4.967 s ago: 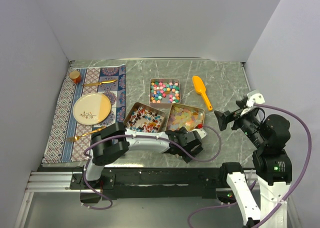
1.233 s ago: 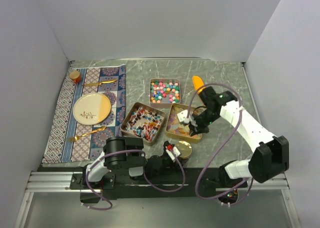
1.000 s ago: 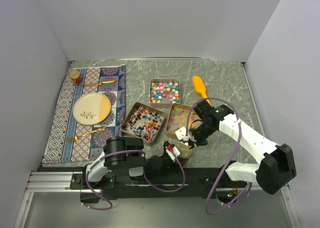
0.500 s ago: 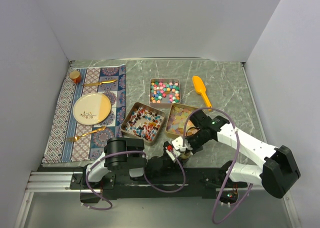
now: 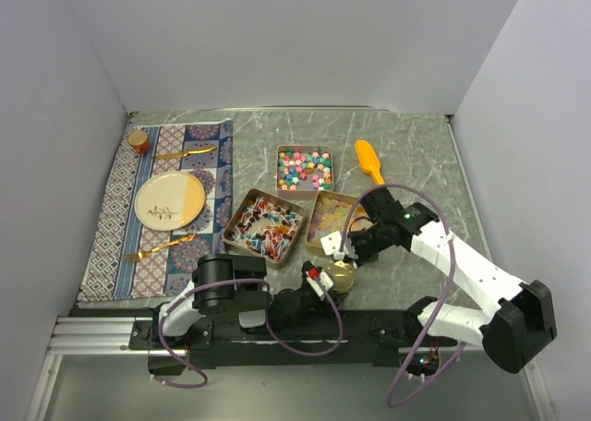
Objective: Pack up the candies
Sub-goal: Screw the bottle lid onto the packing bottle.
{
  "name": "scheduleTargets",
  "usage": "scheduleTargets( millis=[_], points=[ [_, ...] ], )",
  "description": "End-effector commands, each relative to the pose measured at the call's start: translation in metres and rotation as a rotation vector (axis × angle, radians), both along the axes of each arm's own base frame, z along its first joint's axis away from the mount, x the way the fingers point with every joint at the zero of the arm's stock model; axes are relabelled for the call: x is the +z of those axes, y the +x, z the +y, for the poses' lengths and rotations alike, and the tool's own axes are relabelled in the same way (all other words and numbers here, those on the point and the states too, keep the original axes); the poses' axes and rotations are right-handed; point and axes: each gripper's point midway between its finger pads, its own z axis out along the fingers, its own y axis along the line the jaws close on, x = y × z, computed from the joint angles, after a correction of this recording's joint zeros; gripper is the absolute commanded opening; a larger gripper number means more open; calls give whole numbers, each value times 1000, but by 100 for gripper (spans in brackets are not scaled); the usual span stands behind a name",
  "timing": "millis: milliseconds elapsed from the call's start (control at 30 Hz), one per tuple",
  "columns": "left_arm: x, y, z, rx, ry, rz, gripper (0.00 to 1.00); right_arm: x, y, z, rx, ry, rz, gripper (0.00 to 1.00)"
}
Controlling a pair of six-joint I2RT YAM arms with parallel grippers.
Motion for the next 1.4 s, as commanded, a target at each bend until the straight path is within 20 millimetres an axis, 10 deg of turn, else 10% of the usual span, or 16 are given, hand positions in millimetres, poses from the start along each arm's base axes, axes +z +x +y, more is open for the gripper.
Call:
scheduleTargets(
  millis=[0, 233, 433, 567, 800, 1367],
  points=[
    [-30, -5, 21, -2, 9, 18, 1, 5, 3, 0, -19, -12, 16, 0],
    [-28, -3, 24, 12, 5, 9, 1, -70, -14, -16, 22, -155, 70, 0],
    [-30, -2, 25, 9, 15, 10, 1, -38, 4, -19, -44, -89, 19, 0],
    [-33, -4, 23, -2, 19, 11, 1, 14, 35, -46, -139, 3, -134, 52],
    [-35, -7, 22, -11, 21, 10, 1, 18, 13, -54, 135, 9, -167, 100],
    [-34, -5, 24, 2, 29, -5, 1, -14, 1, 4, 480, 2, -73, 100]
  ],
)
